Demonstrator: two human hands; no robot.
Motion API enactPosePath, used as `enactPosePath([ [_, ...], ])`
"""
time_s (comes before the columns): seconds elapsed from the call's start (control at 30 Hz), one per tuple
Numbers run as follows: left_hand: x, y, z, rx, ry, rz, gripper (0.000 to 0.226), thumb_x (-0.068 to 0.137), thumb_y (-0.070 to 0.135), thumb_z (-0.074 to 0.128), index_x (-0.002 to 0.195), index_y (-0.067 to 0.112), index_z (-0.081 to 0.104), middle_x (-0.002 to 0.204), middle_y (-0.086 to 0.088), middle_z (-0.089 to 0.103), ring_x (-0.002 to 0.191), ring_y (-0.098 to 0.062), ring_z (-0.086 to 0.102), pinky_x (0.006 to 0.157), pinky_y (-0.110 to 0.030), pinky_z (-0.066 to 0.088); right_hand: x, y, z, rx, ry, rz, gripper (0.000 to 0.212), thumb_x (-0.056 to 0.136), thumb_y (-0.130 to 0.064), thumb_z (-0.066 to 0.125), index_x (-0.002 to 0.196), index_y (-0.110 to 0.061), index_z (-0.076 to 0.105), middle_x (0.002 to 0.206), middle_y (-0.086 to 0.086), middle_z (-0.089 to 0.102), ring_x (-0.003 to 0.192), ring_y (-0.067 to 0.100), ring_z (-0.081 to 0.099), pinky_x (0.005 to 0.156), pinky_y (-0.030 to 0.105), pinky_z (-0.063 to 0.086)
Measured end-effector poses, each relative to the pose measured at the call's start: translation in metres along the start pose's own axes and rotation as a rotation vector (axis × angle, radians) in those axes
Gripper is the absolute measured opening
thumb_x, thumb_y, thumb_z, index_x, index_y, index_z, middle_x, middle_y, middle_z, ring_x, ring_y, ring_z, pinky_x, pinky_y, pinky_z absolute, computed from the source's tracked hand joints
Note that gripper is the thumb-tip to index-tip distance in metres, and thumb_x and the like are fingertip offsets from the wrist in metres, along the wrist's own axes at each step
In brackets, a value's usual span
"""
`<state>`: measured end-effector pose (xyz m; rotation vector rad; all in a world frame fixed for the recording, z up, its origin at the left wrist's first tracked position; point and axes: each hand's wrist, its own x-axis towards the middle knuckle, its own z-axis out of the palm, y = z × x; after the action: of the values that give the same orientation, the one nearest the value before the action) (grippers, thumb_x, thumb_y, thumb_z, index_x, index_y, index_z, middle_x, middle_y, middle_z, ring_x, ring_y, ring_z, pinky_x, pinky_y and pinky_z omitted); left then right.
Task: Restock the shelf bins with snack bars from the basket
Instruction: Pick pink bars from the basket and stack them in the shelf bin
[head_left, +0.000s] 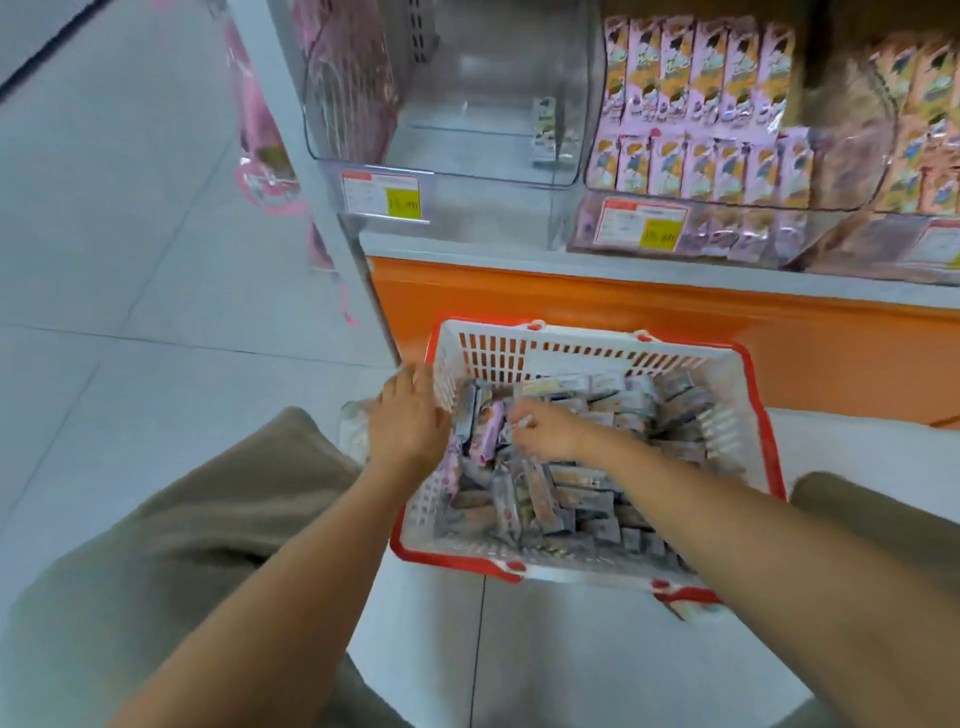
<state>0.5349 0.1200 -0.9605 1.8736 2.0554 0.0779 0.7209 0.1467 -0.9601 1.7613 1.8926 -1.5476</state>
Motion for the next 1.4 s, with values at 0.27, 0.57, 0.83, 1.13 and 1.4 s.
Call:
enactPosePath([
  [0.27,0.014,-0.022,0.044,-0.259,0.042,0.035,0.057,0.101,0.024,0.035,0.154,0.015,0.018,0.162,-0.001,0.016,0.124,-0.029,0.05,0.092,-0.046,0.05,0.078,0.024,0.054,0.306,-0.043,0.267,0.029,0.098,-0.025,0.054,0.072,-0.012,0.05,0.07,0.006,0.051,0.061,0.018,0.051,0.054,0.025,0.042],
  [0.57,0.016,-0.029,0.064,-0.331,0.104,0.099,0.058,0.102,0.031,0.027,0.156,0.016,0.011,0.162,0.003,0.008,0.125,-0.022,0.049,0.088,-0.044,0.054,0.139,0.039,0.095,0.522,0.152,0.449,0.074,0.088,-0.031,0.066,0.147,-0.003,0.03,0.135,0.016,0.054,0.114,0.032,0.058,0.08,0.035,0.051],
  [0.83,0.015,-0.025,0.062,-0.309,0.115,0.082,0.059,0.1,0.033,0.023,0.155,0.014,0.014,0.162,0.002,0.01,0.137,-0.019,0.036,0.095,-0.038,0.051,0.142,0.026,0.105,0.326,0.344,0.529,0.074,0.088,-0.03,0.07,0.14,-0.001,0.025,0.128,0.019,0.056,0.112,0.035,0.059,0.074,0.035,0.046],
  [1.13,0.016,-0.027,0.065,-0.275,0.12,0.087,0.061,0.1,0.036,0.023,0.155,0.014,0.012,0.163,0.002,0.008,0.134,-0.02,0.041,0.092,-0.042,0.053,0.112,0.02,0.073,0.312,0.289,0.328,0.043,0.086,-0.041,0.066,0.108,-0.005,0.065,0.104,0.017,0.069,0.092,0.032,0.066,0.081,0.043,0.056],
  [1.4,0.02,0.001,0.035,0.016,0.033,0.177,0.071,0.096,0.041,0.046,0.154,0.014,0.015,0.162,-0.006,0.01,0.149,-0.03,0.008,0.119,-0.046,0.013,0.038,0.019,-0.017,0.136,0.279,-0.031,0.029,0.089,-0.017,0.063,0.118,-0.015,0.066,0.106,0.001,0.05,0.101,0.021,0.056,0.081,0.027,0.043],
])
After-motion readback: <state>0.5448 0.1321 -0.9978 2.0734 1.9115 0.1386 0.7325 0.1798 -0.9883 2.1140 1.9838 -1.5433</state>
